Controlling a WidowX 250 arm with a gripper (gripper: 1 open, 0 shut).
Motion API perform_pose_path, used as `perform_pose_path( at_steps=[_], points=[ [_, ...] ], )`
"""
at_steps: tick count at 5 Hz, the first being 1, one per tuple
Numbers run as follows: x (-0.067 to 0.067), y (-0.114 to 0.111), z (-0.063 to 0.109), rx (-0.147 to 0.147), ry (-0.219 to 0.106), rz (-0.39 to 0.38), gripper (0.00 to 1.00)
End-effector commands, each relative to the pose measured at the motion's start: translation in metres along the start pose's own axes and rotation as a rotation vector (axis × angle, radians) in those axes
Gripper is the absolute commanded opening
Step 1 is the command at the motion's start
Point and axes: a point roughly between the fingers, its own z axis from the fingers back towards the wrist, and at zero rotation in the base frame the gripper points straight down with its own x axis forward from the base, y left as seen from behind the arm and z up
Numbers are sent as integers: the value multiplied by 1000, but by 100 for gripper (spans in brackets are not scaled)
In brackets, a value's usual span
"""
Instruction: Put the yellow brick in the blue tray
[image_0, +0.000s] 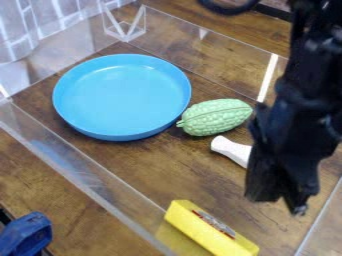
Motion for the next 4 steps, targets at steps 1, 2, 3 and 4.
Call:
perform_pose_path(
  at_steps=[1, 2, 3, 4],
  points=[
    [-5, 2, 26, 37, -87, -43, 100],
    [-15, 7, 20, 39, -85, -59, 100],
    [-22, 12, 18, 30, -78, -135, 100],
    [-27, 17, 15, 23, -71, -191, 100]
  ],
)
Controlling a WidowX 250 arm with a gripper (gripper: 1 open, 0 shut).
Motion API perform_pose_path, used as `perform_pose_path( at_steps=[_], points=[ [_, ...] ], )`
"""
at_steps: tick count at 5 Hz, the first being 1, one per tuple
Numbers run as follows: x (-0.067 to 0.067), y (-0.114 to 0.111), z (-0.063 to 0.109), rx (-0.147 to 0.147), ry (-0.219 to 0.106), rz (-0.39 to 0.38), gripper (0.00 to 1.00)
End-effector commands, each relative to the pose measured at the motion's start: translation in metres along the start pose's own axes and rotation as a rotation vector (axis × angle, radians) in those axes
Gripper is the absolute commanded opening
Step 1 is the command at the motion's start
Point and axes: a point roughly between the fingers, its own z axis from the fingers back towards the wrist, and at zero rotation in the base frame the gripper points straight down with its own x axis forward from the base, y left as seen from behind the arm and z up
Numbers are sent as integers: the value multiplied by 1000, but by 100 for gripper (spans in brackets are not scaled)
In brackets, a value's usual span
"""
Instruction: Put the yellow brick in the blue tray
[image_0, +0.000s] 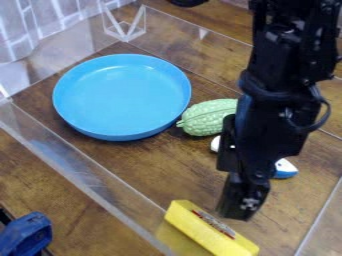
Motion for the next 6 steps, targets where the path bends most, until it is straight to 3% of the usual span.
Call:
perform_pose_path(
  at_steps=[1, 3, 6],
  points=[
    [-7, 8, 20, 40, -61, -49, 100],
    [-2, -2, 8, 25, -74, -9, 100],
    [-4, 9, -13, 2, -85, 19, 100]
  ],
)
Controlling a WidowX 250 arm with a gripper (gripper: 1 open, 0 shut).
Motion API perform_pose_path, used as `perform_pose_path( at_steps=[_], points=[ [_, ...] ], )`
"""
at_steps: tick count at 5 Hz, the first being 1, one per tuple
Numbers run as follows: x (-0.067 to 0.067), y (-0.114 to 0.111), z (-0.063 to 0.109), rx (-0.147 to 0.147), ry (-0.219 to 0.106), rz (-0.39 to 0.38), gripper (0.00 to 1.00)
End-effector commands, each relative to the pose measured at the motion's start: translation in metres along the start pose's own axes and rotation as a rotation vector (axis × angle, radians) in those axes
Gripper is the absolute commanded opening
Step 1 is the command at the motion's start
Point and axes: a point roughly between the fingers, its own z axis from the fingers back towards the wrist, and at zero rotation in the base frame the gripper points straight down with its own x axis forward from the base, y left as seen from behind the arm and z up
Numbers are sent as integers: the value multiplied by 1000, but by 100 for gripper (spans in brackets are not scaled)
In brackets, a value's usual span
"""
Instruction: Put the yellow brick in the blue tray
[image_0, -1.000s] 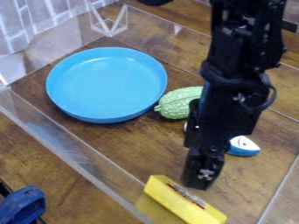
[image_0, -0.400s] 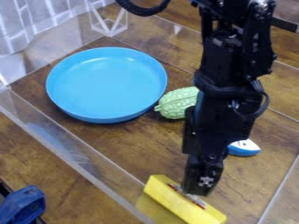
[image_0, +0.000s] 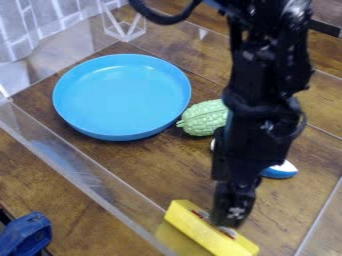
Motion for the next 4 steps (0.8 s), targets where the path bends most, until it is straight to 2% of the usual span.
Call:
perform_pose_path(
  at_steps=[1, 2, 4],
  points=[
    [-4, 4, -4, 13, -37, 20, 100],
    [-3, 2, -24, 2, -40, 17, 100],
    [11, 9, -28, -8, -39, -103, 100]
  ],
)
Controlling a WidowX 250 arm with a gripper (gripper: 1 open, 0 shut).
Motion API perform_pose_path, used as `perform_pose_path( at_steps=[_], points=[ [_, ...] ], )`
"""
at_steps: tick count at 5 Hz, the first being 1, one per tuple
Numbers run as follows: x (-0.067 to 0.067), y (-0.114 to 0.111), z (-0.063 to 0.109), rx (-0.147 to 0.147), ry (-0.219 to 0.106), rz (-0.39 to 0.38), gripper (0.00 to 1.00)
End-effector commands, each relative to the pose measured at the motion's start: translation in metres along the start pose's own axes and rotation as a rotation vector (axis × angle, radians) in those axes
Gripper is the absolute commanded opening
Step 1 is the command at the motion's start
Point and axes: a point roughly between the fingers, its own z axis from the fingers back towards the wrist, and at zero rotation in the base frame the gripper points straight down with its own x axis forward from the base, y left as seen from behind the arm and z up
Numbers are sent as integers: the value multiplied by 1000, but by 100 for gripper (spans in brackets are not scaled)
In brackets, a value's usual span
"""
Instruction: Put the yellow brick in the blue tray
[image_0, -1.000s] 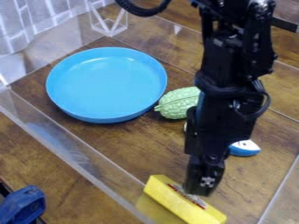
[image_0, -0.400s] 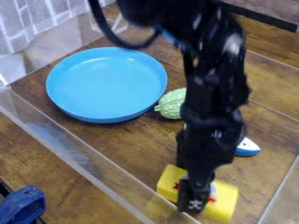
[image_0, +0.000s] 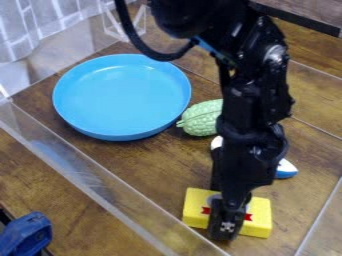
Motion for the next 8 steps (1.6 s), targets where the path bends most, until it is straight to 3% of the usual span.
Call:
perform_pose_path(
  at_steps=[1, 4, 6, 8],
  points=[
    [6, -3, 1, 1, -14, -46, 100],
    [9, -5, -2, -6, -20, -70, 100],
    [-1, -13, -2, -11, -20, -80, 100],
    [15, -19, -4, -5, -36, 81, 100]
  ],
)
